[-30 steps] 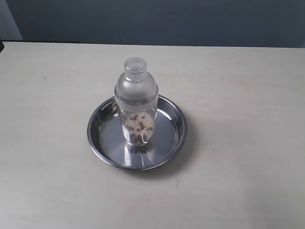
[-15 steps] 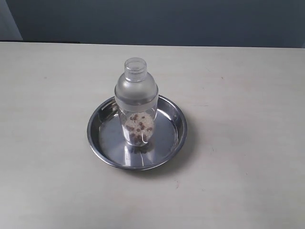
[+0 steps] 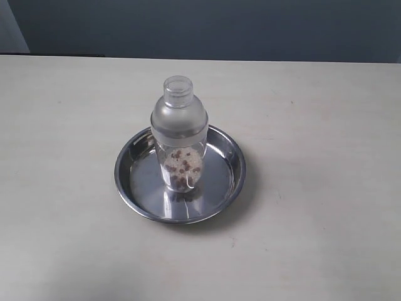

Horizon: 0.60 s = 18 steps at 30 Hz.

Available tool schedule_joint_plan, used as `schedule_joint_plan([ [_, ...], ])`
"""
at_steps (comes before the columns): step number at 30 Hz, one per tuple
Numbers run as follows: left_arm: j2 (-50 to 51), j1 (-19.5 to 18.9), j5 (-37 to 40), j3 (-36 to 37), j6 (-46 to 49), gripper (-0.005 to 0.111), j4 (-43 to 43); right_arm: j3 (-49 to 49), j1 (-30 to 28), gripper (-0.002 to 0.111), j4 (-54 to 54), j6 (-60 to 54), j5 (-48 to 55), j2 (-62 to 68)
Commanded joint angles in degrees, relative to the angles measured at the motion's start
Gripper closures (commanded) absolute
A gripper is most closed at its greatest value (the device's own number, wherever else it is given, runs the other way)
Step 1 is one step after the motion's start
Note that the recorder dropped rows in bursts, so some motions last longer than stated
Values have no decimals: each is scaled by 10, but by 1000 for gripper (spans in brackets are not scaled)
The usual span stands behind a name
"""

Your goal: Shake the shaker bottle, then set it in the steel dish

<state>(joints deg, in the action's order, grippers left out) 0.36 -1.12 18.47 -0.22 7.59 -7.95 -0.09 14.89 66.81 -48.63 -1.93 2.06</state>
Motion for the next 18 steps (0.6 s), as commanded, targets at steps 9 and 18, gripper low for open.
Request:
schedule_joint_plan([
  [9, -4, -1, -52, 2, -86, 106, 37, 1, -2, 109, -1, -2, 0, -1],
  [18, -4, -1, -57, 2, -86, 106, 38, 1, -2, 109, -1, -2, 0, -1],
])
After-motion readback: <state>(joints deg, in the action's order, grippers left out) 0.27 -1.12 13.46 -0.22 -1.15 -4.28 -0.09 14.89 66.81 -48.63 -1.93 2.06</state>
